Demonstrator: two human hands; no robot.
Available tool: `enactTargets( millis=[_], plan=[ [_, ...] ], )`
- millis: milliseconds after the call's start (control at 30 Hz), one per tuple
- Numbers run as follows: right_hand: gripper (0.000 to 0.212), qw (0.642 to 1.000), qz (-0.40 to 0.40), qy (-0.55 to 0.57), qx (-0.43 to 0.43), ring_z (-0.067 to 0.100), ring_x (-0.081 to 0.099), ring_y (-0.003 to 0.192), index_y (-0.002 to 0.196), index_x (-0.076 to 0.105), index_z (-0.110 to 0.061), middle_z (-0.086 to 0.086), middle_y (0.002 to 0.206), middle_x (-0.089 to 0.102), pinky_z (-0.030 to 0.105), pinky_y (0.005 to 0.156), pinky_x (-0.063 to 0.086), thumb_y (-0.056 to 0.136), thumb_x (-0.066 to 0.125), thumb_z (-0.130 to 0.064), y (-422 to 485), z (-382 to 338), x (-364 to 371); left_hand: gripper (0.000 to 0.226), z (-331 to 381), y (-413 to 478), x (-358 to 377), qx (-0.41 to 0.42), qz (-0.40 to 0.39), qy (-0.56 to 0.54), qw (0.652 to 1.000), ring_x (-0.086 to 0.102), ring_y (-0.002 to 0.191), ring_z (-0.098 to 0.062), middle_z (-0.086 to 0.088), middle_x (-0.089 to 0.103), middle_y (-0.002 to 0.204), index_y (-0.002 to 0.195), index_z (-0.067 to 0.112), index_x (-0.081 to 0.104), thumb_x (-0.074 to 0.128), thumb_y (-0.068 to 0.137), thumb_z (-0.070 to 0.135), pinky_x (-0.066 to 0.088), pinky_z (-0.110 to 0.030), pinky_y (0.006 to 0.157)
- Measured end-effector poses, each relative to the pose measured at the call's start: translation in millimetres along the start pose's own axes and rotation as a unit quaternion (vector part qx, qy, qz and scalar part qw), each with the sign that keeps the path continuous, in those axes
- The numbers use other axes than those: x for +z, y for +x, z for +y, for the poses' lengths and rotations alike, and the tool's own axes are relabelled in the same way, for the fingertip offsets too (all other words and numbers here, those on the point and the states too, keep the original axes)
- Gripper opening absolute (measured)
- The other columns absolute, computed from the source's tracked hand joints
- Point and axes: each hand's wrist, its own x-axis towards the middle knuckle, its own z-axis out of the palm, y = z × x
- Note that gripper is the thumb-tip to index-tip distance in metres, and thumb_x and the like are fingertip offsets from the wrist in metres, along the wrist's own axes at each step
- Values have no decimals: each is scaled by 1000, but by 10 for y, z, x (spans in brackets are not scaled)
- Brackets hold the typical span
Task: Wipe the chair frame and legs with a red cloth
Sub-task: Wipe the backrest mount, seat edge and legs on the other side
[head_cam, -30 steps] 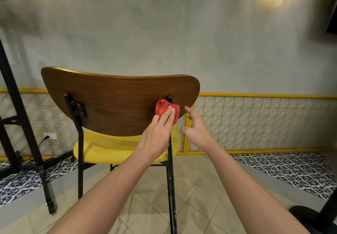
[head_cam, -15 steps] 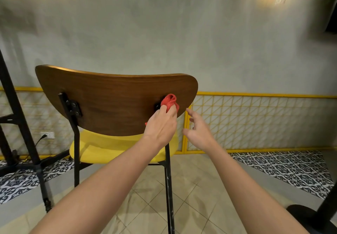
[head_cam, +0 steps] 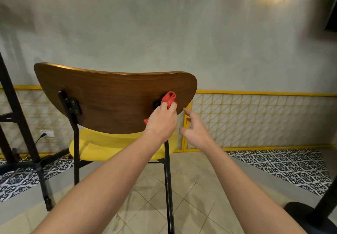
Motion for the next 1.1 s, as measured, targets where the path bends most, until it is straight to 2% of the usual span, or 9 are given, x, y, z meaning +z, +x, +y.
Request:
enactTargets(
  millis=[133,200,333,467,533,633,767,967,1100],
  plan=[
    [73,1000,0,5,-1,17,32,137,147,26,-21,2,151,30,33,107,35,83,59,-7,14,-25,29,60,-125,-206,168,4,15,-80,997,47,100,-29,-18,21,153,146,-3,19,41,90,5,44,-36,91],
    [74,1000,-2,8,-2,17,31,137,147,26,-22,1,151,30,33,107,34,82,59,-7,38,-40,44,72,-170,-268,211,-50,42,-144,988,52,94,-29,-19,26,153,145,-5,22,55,81,0,48,-36,87],
    [74,1000,-7,21,3,17,30,138,147,27,-23,0,152,30,33,108,34,83,60,-7,77,-80,92,80,-135,-274,214,-121,10,-240,963,39,120,-25,-10,2,159,149,2,2,52,87,1,37,-29,102],
    [73,1000,-13,19,0,16,30,138,147,27,-22,1,151,30,34,109,34,83,60,-6,78,-92,153,76,-92,-304,204,-102,3,-197,975,32,128,-26,-11,-7,159,148,1,-4,45,91,5,29,-29,108],
    [73,1000,-15,18,1,16,29,138,146,27,-22,0,151,31,33,109,34,83,60,-7,70,-80,164,71,-88,-352,223,-72,-11,-155,985,32,127,-26,-13,-5,159,148,-1,-2,40,92,5,31,-30,107],
    [73,1000,-15,19,2,16,28,139,146,27,-23,0,151,31,36,110,34,83,59,-6,51,-73,171,72,-104,-424,279,-61,-25,-155,986,42,111,-25,-11,4,159,149,0,4,42,88,1,41,-31,97],
    [74,1000,-12,10,-4,17,30,138,147,26,-22,0,151,31,36,109,35,83,60,-7,64,-93,148,82,-148,-397,369,-97,32,-202,974,52,82,-27,-17,34,150,141,-6,33,67,67,-6,51,-33,74],
    [74,1000,-12,5,-8,15,31,137,147,26,-23,1,150,33,34,108,36,83,59,-6,92,-103,129,85,-48,-273,324,-132,22,-262,956,38,116,-24,-7,-2,160,150,4,-1,54,85,0,36,-29,101],
    [74,1000,-16,4,-6,15,30,138,147,26,-25,2,150,33,35,109,35,83,59,-7,85,-70,153,80,-25,-378,366,-98,-2,-247,964,34,126,-24,-6,7,159,150,6,5,51,85,0,33,-27,104]
  ],
)
